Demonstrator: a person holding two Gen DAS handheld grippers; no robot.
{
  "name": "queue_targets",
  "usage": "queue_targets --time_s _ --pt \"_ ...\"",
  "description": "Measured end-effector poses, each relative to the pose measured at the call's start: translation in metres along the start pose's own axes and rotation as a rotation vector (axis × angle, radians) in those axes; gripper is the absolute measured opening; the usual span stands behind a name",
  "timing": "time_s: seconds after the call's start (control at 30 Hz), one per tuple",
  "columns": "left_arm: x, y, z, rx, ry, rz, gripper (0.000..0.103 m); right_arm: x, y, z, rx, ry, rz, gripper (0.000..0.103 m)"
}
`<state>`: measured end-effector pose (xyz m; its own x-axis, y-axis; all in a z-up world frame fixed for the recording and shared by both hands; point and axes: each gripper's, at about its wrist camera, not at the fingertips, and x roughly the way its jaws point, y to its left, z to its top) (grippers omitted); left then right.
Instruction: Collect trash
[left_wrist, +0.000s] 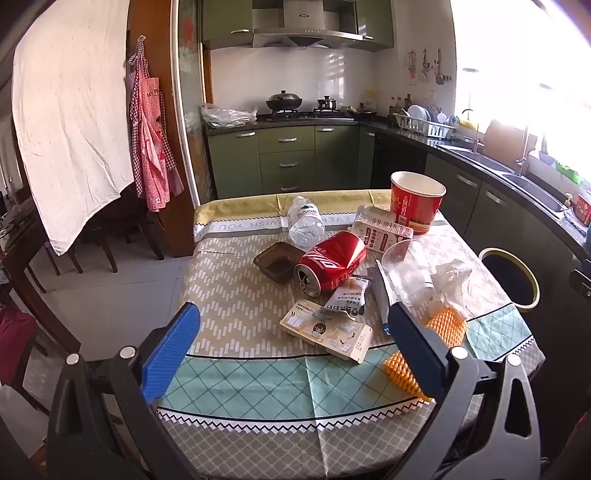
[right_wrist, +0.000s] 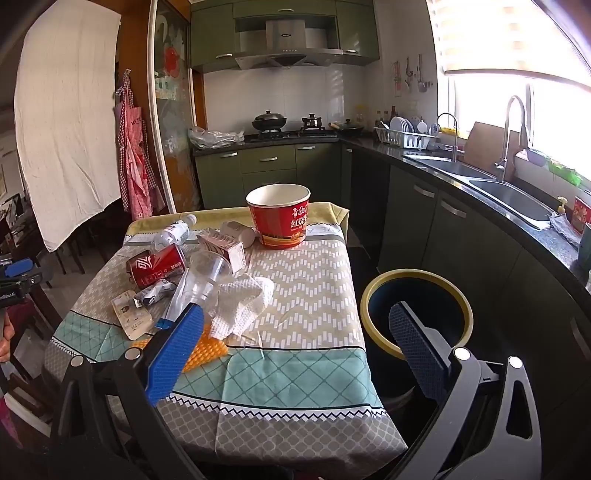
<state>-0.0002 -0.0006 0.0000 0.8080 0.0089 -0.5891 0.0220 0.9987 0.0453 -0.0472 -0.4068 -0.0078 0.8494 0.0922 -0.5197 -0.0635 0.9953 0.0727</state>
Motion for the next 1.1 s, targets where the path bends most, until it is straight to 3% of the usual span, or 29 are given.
queue_targets --time_s 1.1 --pt "0.003 -0.004 0.002 0.013 -0.002 0.001 0.097 0.011 0.003 -0.006 0.003 0.013 0.001 0.099"
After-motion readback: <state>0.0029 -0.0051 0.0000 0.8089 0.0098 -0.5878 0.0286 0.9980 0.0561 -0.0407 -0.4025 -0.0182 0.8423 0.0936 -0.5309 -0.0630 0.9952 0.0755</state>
